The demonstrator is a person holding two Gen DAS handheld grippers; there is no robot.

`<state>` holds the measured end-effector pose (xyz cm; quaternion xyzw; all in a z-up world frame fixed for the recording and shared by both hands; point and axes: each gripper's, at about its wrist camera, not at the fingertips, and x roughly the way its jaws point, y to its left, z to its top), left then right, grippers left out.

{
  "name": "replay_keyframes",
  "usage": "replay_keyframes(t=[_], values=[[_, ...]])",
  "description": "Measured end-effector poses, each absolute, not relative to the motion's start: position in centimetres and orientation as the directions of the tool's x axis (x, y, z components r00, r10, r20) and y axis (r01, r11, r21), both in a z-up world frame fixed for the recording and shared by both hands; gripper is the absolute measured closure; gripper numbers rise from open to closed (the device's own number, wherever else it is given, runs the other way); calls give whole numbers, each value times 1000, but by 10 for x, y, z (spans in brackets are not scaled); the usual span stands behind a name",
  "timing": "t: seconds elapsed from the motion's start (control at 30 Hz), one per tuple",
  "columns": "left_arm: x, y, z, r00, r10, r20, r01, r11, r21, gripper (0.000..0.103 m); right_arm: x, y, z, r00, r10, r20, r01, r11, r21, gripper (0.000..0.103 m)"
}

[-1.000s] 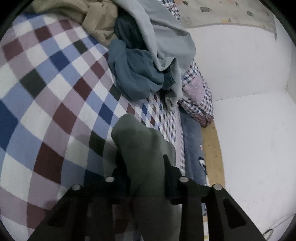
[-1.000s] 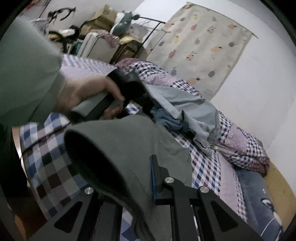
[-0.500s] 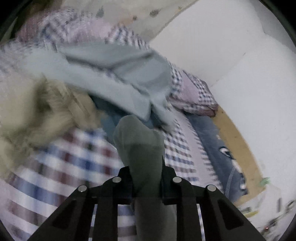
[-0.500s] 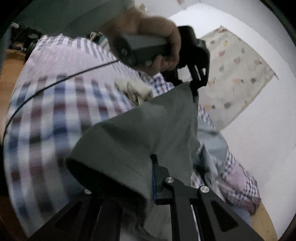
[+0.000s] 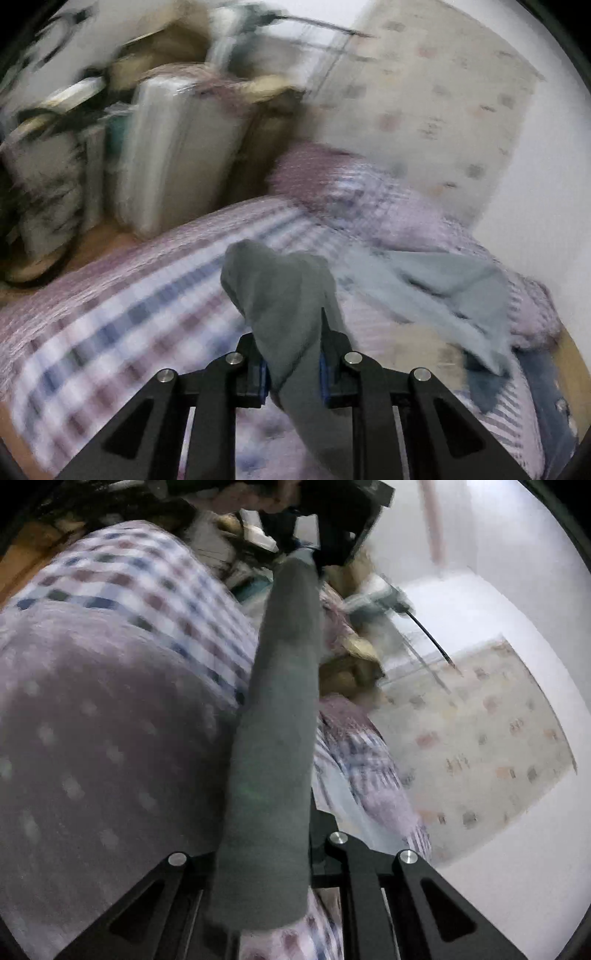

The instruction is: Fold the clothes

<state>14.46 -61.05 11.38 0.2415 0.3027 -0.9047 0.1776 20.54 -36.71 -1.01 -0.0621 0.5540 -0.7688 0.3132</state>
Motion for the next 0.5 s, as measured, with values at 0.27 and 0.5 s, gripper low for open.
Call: replay_keyframes(t=[0.27,0.5], values=[[242,-680,55,-837,-245,-489,525,-609,-595,84,259,-400,-20,-681,-686,-255,452,-120,-884,96],[260,-698,24,-749,-184,-636,620,-531,-577,69,270,-390,-38,-571,-692,-441,614,-4,-789,93]])
